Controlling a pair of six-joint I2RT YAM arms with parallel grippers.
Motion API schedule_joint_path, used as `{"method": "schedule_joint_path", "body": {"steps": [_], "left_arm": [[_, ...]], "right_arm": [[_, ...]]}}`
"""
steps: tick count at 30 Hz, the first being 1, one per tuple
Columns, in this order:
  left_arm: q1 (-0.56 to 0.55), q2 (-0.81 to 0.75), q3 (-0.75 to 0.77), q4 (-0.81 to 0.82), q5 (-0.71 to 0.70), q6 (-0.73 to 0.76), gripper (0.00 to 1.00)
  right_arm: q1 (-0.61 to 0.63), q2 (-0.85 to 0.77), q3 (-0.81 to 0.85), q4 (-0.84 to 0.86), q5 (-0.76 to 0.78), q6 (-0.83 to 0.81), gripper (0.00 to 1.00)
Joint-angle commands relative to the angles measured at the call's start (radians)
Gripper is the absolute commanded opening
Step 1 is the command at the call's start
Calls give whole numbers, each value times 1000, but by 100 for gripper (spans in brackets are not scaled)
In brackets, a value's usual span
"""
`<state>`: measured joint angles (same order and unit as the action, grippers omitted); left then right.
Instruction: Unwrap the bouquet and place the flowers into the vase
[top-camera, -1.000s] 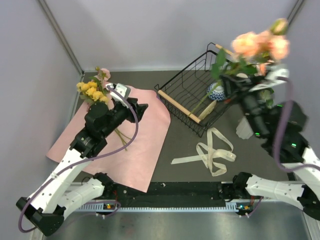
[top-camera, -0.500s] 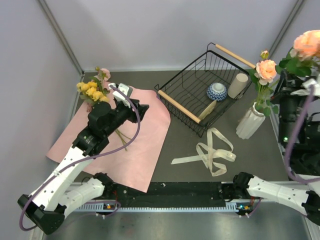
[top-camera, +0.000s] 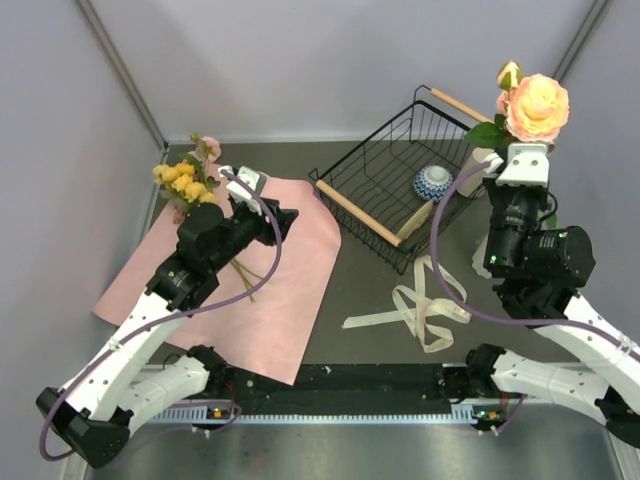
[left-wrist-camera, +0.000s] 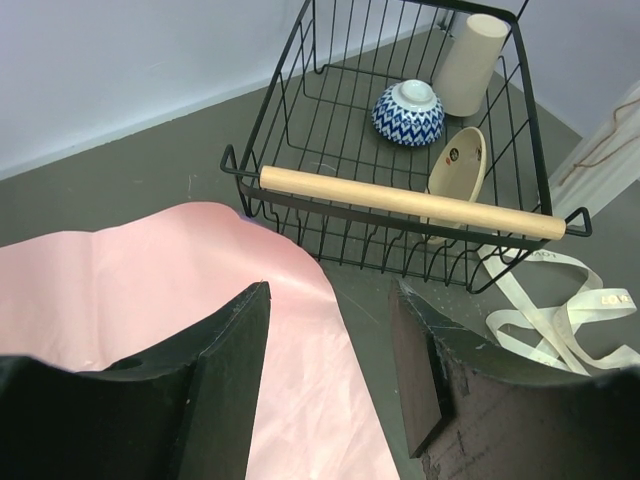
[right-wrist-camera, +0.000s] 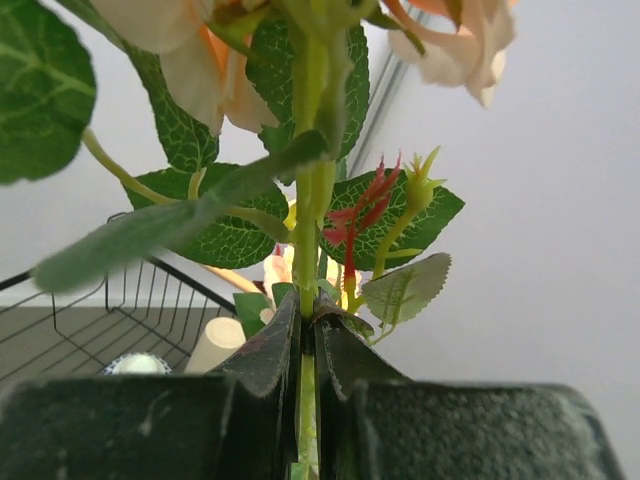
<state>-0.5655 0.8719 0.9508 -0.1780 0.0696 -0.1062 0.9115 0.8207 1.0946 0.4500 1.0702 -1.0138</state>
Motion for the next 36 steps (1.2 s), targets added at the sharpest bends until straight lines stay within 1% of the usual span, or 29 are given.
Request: {"method": "schedule_joint_path", "body": {"steps": [1,7,13,17,21,25,26,28,32,34,36], "left_arm": [[3,9,-1,51,1,-7,56],[3,16,-1,51,6,-9,56],[3,18,0,51,4,-9,56],[3,15,2,46,2,-10,56],[3,10,2,48,1,-7,56],[3,10,3,46,9,-9,56],[3,9,3,46,9,-9,56],[3,9,3,48,6,-7,56],[1,3,2,45,-2,-6,56],[3,1,3,46,-5,-4,56],[3,4,5,44,-1,-4,56]], "right_arm": [[-51,-52,-12,-3,-16,92,0],[-103,-110,-73,-51,-44,217,1],[-140,-138,-168,-8,-32,253,3],[-178,-166,-220,-27,-39,342,6],[-244,-209,-284,-43,-44,412,7],[-307,-242,-343,-65,-69,478,13],[-312,-245,-346,-98,-72,513,13],[-316,-255,-371,-109,-92,526,14],[-318,-258,-398,-117,-66,556,15],[-319,-261,-398,-175,-65,586,16],[-318,-261,-389,-226,-55,622,20]]}}
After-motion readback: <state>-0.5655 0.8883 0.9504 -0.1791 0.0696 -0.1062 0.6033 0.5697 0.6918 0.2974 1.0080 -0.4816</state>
